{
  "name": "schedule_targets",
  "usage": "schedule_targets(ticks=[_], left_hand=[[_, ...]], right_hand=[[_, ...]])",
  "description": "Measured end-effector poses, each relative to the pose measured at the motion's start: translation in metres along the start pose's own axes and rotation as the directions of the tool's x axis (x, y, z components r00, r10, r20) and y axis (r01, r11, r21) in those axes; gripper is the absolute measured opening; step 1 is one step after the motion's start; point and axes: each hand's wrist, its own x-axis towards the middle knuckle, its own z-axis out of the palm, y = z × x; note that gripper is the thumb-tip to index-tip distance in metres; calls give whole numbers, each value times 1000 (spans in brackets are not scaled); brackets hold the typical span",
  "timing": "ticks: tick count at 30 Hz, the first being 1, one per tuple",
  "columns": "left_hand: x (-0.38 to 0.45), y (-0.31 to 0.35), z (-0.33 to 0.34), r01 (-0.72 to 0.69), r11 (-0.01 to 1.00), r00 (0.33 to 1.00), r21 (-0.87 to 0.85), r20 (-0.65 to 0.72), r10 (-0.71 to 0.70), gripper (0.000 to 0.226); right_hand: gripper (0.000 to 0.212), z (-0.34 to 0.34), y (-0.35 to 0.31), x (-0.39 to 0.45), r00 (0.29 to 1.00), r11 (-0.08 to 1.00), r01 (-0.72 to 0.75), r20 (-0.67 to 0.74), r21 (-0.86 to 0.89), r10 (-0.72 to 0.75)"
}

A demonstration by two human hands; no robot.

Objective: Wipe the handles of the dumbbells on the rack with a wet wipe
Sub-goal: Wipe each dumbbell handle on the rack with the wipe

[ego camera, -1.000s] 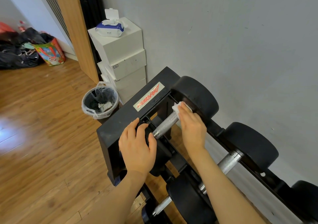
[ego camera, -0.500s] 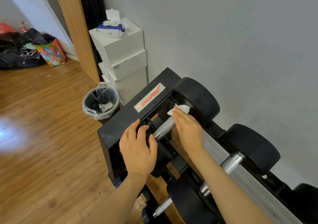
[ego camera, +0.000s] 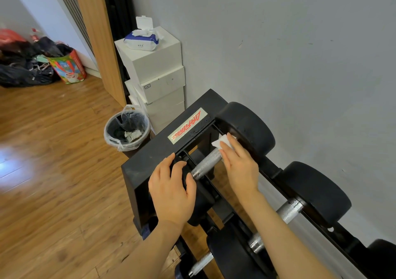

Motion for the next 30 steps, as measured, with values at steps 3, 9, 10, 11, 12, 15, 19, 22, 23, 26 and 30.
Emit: schedule_targets(ticks=[3, 9, 10, 11, 12, 15, 19, 22, 23, 26, 30], left_hand=[[0, -1, 0, -5, 1000, 1000, 0, -3, 5, 40], [1, 0, 0, -5, 1000, 1000, 0, -4, 5, 41], [1, 0, 0, -1, 1000, 1000, 1, -1, 1, 41], [1, 0, 0, 0, 1000, 1000, 0, 1, 0, 41], [1, 0, 0, -1, 1000, 1000, -1, 1, 1, 41], [1, 0, -1, -1, 1000, 1000, -1, 5, 1, 41], [0, 0, -1, -2, 1000, 1000, 4, 10, 2, 42], [0, 0, -2, 7, 1000, 1000, -1, 12, -7, 42], [0, 0, -2, 6, 1000, 1000, -3, 11, -6, 42], [0, 0, -1, 1, 1000, 1000, -1, 9, -1, 41], [0, 0, -1, -9, 1000, 1000, -3, 4, 9, 41]], right_hand=[[41, 4, -5, -5, 997, 997, 69, 25, 37, -70], [41, 3, 0, 0, 1000, 1000, -11, -24, 21, 11], [41, 5, -3, -1, 1000, 999, -14, -22, 45, 15], [40, 6, -6, -2, 1000, 997, 6, -17, 72, -5], [40, 6, -8, -3, 999, 995, 39, -8, 89, -38], [35, 2, -6, 0, 997, 995, 78, -1, 63, -79], [33, 3, -9, -1, 998, 997, -27, -56, 78, 32], [34, 9, -14, -13, 998, 995, 54, -38, 85, -50], [33, 8, -13, -13, 997, 995, 63, -40, 78, -60], [32, 2, -8, -4, 995, 999, -33, -95, 33, 36], [36, 5, -19, -8, 987, 994, -90, -125, 54, 97]])
